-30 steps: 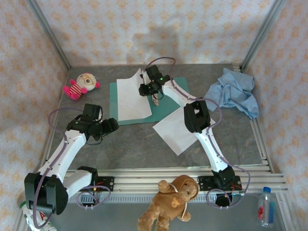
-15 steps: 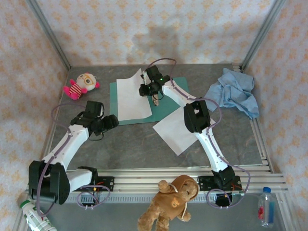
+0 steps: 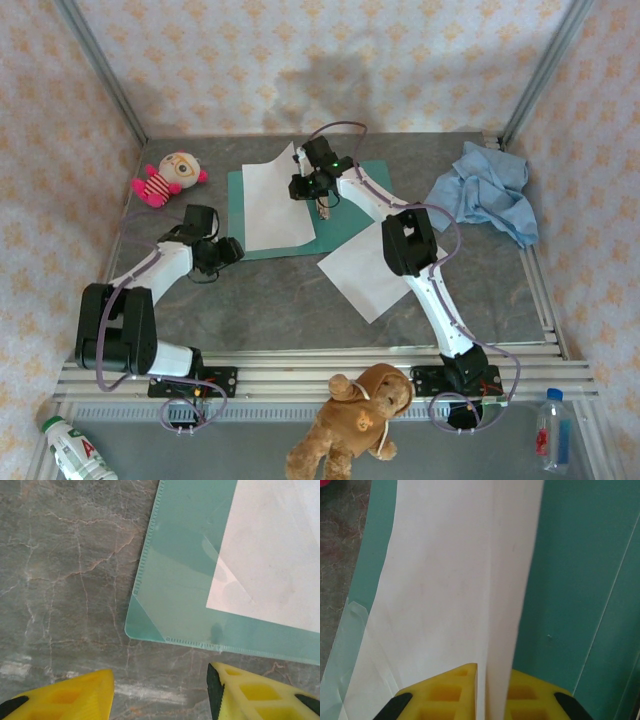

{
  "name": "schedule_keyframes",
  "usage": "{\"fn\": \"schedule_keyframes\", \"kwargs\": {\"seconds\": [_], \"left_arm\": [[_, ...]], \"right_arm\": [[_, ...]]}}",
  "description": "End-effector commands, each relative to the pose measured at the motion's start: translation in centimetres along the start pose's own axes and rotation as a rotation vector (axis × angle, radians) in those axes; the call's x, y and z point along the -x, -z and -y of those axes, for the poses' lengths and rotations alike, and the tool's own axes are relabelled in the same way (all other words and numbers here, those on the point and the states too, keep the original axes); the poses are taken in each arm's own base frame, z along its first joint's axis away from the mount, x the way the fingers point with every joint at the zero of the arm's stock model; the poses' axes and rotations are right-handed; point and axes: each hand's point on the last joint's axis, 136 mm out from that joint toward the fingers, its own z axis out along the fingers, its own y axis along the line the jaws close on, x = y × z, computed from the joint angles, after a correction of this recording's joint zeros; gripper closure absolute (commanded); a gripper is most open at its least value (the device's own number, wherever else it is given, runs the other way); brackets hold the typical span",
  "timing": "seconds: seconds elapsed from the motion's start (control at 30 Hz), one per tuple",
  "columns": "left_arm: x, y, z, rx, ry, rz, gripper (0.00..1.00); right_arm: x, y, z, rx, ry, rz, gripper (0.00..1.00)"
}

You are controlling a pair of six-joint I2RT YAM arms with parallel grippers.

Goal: Put the files into the folder

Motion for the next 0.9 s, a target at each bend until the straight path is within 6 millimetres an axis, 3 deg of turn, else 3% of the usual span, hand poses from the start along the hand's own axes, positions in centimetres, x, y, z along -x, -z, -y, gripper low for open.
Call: {"fn": "schedule_keyframes", "kwargs": {"seconds": [0.0,0.87], "left_arm": [[1.5,-0.3,0.9,-0.037,0.007,0.028,0.49],[1.1,-2.5,0.2,-0.028,0.03,-0.021,0.58]], "right_arm": [[-1.3,-0.8,0.2,-0.003,-0.022,-0.036,0.87],[-2.2,-0.8,-1.1,0.011,-0.033,-0.05,0.9]]}}
